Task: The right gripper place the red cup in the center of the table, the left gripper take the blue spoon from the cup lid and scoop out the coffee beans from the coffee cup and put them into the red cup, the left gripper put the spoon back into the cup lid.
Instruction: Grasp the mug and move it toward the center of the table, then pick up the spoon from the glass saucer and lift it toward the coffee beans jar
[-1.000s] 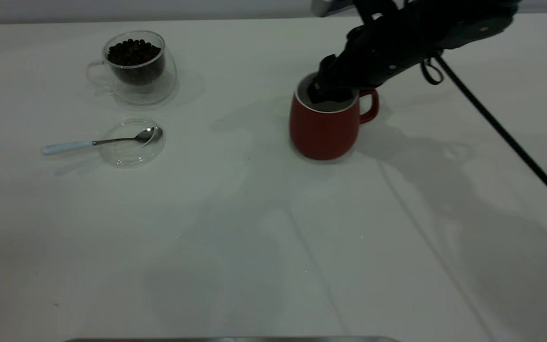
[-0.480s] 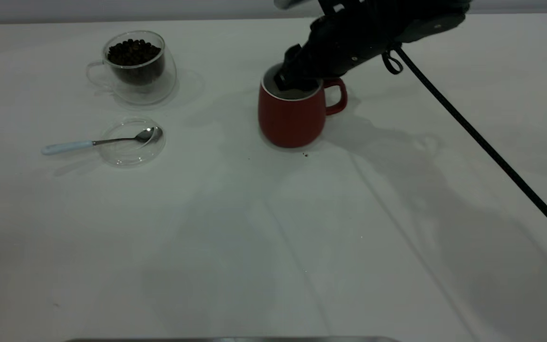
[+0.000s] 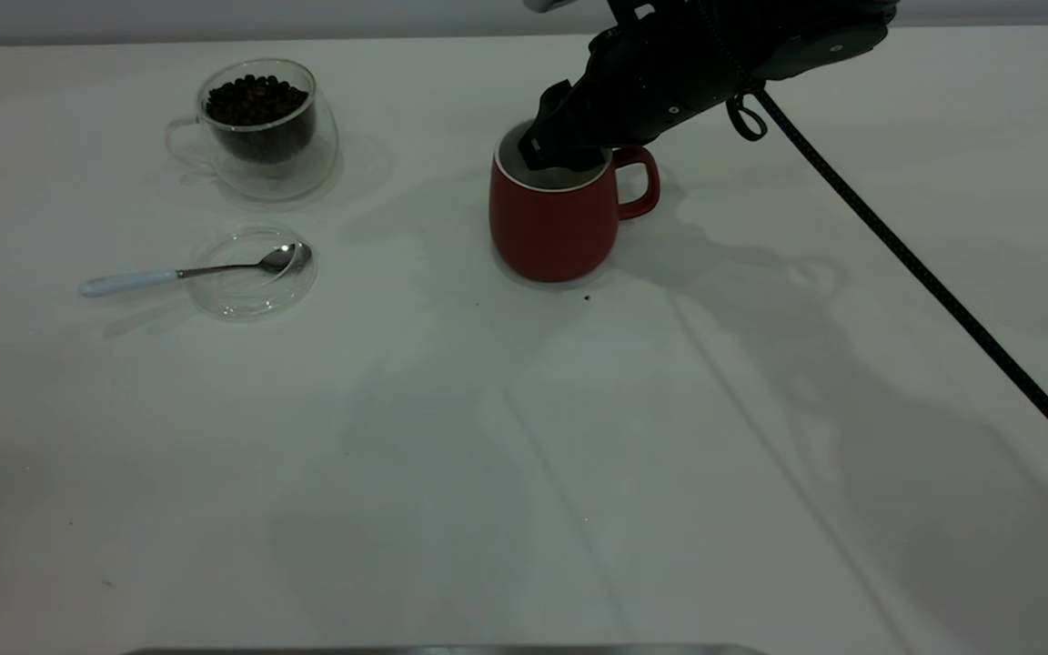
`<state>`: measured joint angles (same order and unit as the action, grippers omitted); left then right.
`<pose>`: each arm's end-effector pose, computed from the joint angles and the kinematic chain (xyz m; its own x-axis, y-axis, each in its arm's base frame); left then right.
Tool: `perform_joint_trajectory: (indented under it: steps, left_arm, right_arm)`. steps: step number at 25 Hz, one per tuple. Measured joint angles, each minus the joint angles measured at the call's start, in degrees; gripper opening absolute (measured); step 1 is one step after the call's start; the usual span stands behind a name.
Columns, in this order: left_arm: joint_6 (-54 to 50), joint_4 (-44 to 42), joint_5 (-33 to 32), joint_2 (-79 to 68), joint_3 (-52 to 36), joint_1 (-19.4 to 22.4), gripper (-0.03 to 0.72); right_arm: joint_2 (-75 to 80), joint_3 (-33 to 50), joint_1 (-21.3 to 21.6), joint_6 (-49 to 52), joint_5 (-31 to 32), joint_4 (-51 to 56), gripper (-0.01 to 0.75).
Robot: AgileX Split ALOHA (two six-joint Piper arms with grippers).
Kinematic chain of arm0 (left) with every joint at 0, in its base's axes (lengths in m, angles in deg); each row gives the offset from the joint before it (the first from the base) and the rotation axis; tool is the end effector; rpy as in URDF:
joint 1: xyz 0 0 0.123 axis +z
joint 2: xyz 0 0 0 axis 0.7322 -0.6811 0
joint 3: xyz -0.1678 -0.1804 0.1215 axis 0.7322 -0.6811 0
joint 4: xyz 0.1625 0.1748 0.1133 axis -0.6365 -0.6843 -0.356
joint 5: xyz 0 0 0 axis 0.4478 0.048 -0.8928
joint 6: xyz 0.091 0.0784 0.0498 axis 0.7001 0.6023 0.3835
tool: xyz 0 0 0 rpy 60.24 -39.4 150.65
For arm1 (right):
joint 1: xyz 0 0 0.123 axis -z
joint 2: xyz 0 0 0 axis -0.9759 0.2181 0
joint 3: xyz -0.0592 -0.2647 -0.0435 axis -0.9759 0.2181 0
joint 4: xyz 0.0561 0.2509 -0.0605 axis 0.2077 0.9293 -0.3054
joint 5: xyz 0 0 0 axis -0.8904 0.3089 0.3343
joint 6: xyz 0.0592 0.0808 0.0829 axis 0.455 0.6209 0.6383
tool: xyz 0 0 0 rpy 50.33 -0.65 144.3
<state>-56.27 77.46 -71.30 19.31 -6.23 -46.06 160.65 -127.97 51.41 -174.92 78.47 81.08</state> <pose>0.0452 -0.0087 0.2534 -0.5171 -0.0090 -0.8559 0.0451 0.9983 -0.0377 0.4423 0.2571 -0.0269 -0.5715 -0.4209 -0.7044 -0.6774 0.7265 0.1155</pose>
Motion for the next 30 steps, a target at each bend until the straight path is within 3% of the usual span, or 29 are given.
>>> perform_joint_trajectory:
  steps: [10,19,30]
  left_arm:
    - [0.0,0.0,0.0,0.0,0.0,0.0,0.350]
    - [0.0,0.0,0.0,0.0,0.0,0.0,0.350]
    - [0.0,0.0,0.0,0.0,0.0,0.0,0.350]
  right_arm:
    - [0.4,-2.7,-0.8,0.3,1.9,-0.1,0.486]
    - [0.3,-2.7,-0.8,1.6,-1.6,-1.8,0.486]
    - [-7.2,-0.5,-0.8,20.5,0.7,-22.2,0.486]
